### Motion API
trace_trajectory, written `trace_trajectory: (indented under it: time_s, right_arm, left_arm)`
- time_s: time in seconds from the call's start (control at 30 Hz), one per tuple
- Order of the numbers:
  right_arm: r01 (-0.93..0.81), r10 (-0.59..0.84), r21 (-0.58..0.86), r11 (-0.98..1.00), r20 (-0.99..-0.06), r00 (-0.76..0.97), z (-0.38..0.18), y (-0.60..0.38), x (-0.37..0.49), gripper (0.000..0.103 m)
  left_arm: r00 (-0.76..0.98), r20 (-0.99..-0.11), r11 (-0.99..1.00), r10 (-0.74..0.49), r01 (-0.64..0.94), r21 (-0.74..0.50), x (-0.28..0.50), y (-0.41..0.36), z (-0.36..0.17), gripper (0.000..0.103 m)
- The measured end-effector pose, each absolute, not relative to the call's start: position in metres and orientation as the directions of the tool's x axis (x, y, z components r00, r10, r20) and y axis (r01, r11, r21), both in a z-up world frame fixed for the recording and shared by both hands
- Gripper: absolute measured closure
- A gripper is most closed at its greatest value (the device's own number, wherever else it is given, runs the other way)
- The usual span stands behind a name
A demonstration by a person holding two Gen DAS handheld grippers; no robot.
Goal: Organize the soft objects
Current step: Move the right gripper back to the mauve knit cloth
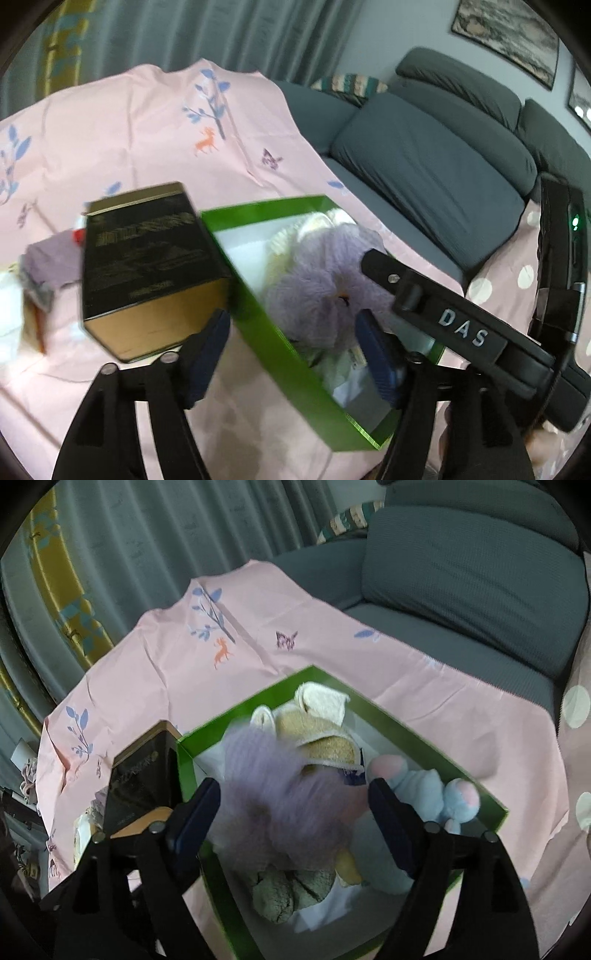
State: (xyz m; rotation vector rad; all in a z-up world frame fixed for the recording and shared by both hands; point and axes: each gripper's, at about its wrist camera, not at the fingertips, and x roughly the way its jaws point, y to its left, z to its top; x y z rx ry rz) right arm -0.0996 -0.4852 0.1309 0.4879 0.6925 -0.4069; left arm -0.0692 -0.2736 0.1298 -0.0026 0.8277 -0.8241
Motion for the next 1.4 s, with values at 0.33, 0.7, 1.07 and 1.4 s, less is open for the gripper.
trace_trajectory:
  time_s: [0.33,0.7,1.07,1.4]
  right_arm:
    - [0.52,-0.281,0.201,0.83,-0.654,0.702,0.156,-0.46,-0.108,0.011]
    - [0.399,-0.217,0.187,0.898,-0.599,0.771,0.179,-0.403,-0.103,0.005]
    - [0.047,0.205,0.341,0.939,-0.662,0.721,0.173,-0.286,-0.007,0.006]
    - [0.128,0.104,0.186,0.974,-0.874,0.475,0.103,-0.209,0.169,0.03]
  left_arm:
    - [0.512,-0.606,0.772,-0.609,0.557,-0.305,-0.067,-0.184,0.151,0.025]
    - [0.633,-0.658,0.91,-0.408,0.336,-0.241,-0.044,-0.053,0.119,0.025]
    - [0.623,-0.707,0.939,-0.335,0.158,-0.306,-0.012,0.036,0.051,0.025]
    - [0.592,-0.722,0.925,-0.358,0.123,-0.359,0.0,0.056,0.038,0.025]
